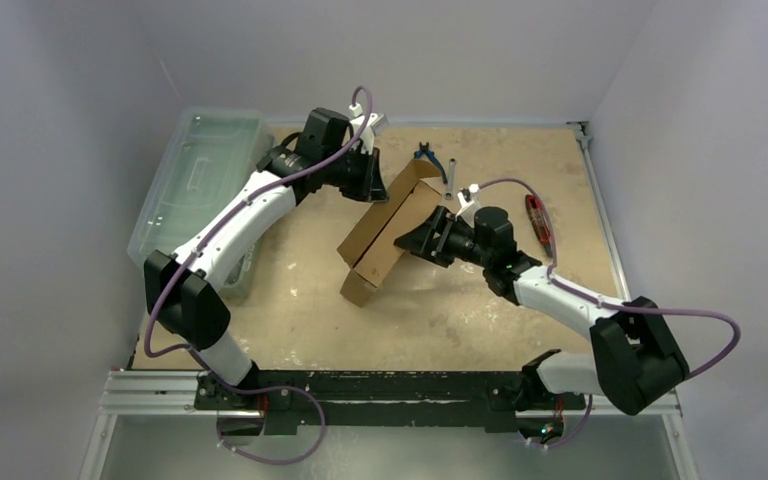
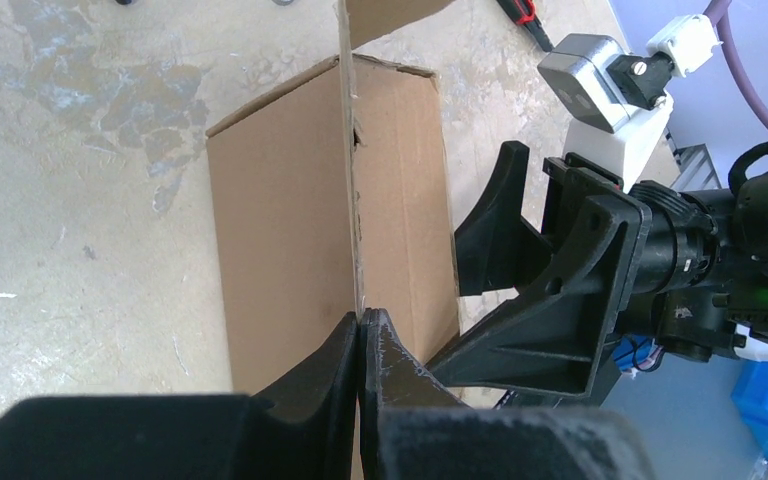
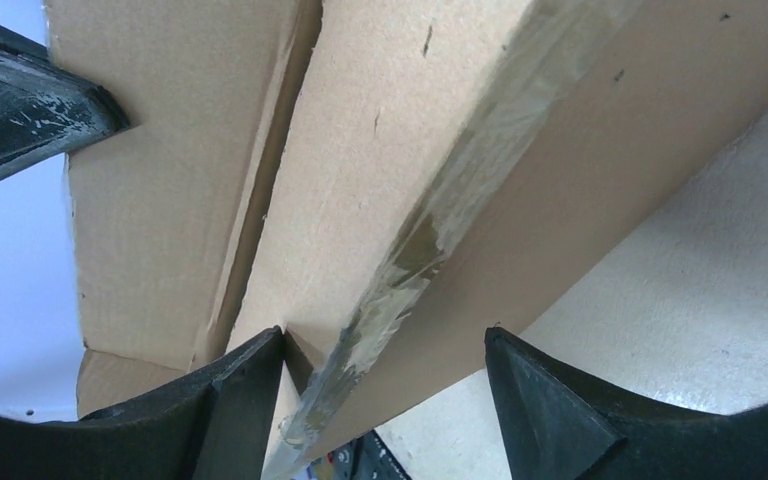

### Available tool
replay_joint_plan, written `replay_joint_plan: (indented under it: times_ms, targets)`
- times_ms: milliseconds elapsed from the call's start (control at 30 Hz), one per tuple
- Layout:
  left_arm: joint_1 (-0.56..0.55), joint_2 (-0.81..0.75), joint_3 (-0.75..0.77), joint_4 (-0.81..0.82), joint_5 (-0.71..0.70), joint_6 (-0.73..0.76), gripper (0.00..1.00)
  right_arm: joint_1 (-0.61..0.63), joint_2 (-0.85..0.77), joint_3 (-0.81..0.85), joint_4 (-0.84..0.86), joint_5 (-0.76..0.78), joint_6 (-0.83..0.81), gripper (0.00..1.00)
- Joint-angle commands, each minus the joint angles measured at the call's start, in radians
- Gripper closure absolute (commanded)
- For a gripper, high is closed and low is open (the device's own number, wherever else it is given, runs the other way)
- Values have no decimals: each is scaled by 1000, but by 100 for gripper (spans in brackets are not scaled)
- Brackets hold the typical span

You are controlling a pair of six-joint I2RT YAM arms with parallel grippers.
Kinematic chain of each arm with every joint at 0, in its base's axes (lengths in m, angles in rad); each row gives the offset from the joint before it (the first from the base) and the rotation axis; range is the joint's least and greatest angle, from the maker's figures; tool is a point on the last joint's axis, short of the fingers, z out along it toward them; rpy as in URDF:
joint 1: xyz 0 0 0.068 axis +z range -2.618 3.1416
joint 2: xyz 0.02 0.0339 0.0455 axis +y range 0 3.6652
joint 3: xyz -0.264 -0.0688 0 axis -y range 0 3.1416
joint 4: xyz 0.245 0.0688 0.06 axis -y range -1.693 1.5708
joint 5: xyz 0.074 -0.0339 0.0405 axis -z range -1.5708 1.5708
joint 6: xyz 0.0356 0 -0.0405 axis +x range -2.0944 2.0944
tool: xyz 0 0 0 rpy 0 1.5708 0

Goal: Unpack the express box

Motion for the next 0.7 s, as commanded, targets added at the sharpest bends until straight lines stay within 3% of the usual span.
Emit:
replay_joint_plan:
  times_ms: [0, 200, 467, 667]
  targets:
    - [3, -45, 25, 16, -42, 22, 100, -25, 12, -62, -12, -3, -30, 26]
    - [4, -44, 46, -25, -90, 57, 100, -58, -35, -125, -52, 10, -75, 25]
    - [4, -45, 15, -1, -41, 55, 100, -85, -107, -123, -235, 71, -227, 21]
    - [4, -54, 24, 0, -42, 57, 100, -84, -181, -101, -402, 223, -324, 16]
